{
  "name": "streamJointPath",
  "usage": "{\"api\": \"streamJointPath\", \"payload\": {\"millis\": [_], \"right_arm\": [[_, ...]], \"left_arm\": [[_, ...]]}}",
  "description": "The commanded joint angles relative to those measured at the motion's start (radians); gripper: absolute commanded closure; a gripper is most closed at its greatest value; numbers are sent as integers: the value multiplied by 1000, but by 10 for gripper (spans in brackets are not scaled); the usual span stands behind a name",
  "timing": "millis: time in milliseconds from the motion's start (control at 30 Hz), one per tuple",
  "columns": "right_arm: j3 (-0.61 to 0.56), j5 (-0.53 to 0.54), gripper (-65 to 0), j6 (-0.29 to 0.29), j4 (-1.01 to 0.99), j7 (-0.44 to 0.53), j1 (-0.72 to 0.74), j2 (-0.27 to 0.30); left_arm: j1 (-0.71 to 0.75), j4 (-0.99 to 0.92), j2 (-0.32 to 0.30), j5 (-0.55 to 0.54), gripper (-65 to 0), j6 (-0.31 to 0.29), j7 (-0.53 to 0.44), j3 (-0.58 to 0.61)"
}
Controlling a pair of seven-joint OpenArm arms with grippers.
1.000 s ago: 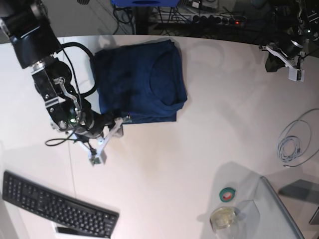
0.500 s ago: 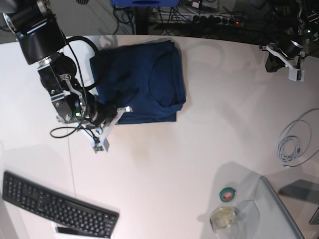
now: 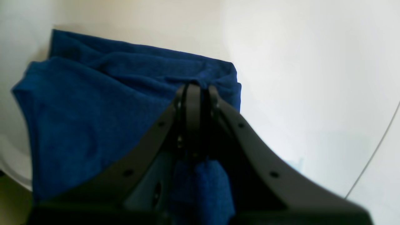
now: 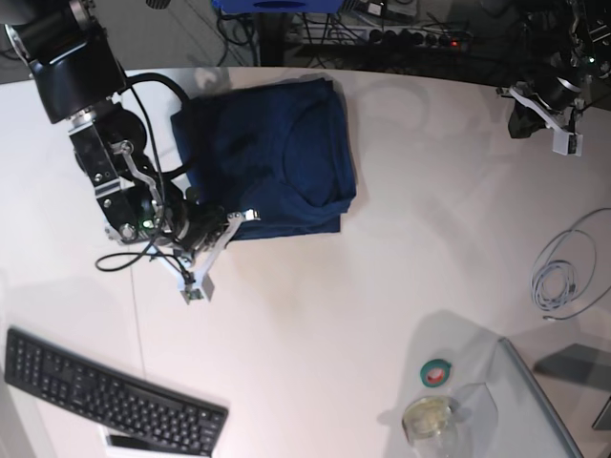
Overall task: Layout the t-shirt on the table in an organized manner, then fold the t-shirt properly
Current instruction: 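Tuck and smooth the shirt edge with the right gripper, then slide the right gripper along the shirt edge to square it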
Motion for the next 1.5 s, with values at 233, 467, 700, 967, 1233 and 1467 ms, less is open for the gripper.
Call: {"api": "streamJointPath", "payload": {"millis": [233, 467, 700, 967, 1233, 1467], "right_arm": [[62, -1, -6, -1, -3, 11, 18, 7], [64, -2, -8, -1, -35, 16, 18, 8], [64, -2, -110, -1, -62, 11, 21, 7], [136, -4, -387, -87, 171, 22, -102, 22], [93, -4, -53, -93, 221, 53, -185, 28], [94, -4, -5, -93, 169, 56, -229, 28]], "left_arm": [[-11, 5, -6, 88, 0, -3, -18, -7], [-11, 2, -6, 91, 0, -3, -18, -4], [-11, 2, -6, 91, 0, -3, -18, -6], [-11, 2, -6, 91, 0, -3, -18, -7], [-26, 4, -6, 91, 0, -3, -18, 2], [-29, 1, -6, 91, 0, -3, -18, 2]]}}
